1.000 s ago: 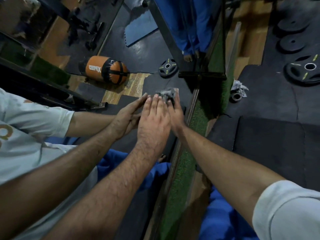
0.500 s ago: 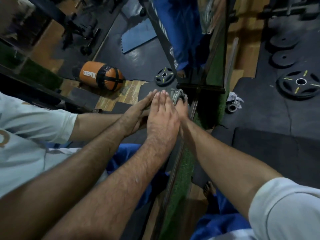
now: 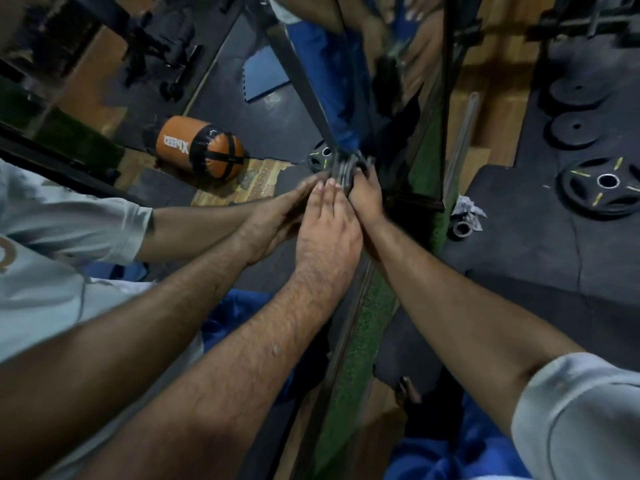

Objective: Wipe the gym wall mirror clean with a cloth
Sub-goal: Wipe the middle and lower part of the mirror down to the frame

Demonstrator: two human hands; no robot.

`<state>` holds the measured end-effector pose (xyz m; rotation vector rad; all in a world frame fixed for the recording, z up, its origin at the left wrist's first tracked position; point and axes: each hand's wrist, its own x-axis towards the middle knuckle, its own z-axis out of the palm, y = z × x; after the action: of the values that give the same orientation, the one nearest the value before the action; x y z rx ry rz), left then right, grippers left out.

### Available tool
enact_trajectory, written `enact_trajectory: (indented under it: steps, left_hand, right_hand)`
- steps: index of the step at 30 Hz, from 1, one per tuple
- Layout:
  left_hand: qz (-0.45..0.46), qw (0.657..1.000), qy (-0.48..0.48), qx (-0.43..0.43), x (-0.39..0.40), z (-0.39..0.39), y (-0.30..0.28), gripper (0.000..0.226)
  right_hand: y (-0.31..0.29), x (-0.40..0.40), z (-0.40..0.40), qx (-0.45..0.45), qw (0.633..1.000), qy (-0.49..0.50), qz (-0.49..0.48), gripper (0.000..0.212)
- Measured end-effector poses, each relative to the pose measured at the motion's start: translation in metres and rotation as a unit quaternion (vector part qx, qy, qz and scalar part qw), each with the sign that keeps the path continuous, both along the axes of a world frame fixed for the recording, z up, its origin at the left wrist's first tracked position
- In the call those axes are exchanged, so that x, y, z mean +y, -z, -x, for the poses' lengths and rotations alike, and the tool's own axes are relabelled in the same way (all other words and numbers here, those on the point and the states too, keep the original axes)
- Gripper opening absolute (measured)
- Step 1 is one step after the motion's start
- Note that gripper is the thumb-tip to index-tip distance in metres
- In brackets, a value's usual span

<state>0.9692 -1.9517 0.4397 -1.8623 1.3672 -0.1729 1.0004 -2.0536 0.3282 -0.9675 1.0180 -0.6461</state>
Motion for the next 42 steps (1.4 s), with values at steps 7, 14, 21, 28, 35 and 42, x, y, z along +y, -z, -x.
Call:
enact_trajectory:
  steps: [7,14,21,28,35,42]
  left_hand:
    - [-0.020,1.000,-0.009,0.017,-0.030,-0.007,0.023,0.067]
    - [-0.054,0.998,-0.013,0.025,-0.041,-0.011,0.046,0.066]
    - [-0.043,0.998,-0.019,0.045,-0.036,-0.008,0.054,0.064]
    - [-0.064,0.995,-0.035,0.071,-0.008,0.007,0.054,0.064]
    - [-0.031,0.997,-0.041,0.054,0.041,0.012,0.042,0.064]
    - [-0.056,0.998,-0.023,0.018,0.075,0.007,0.040,0.080]
  right_hand:
    - [0.047,-0.032,0.000,0.013,1.000,-0.011,-0.018,0.046]
    - [0.056,-0.034,-0.003,-0.011,0.999,0.033,-0.033,0.036]
    - [0.089,-0.039,-0.001,-0.054,0.987,0.039,-0.148,0.039]
    - [0.109,0.035,0.014,-0.029,0.997,-0.013,-0.070,0.050]
    - [0.078,0.062,0.027,-0.094,0.994,-0.002,-0.047,0.053]
    - [0.092,0.123,0.033,-0.043,0.980,0.049,-0.186,0.049]
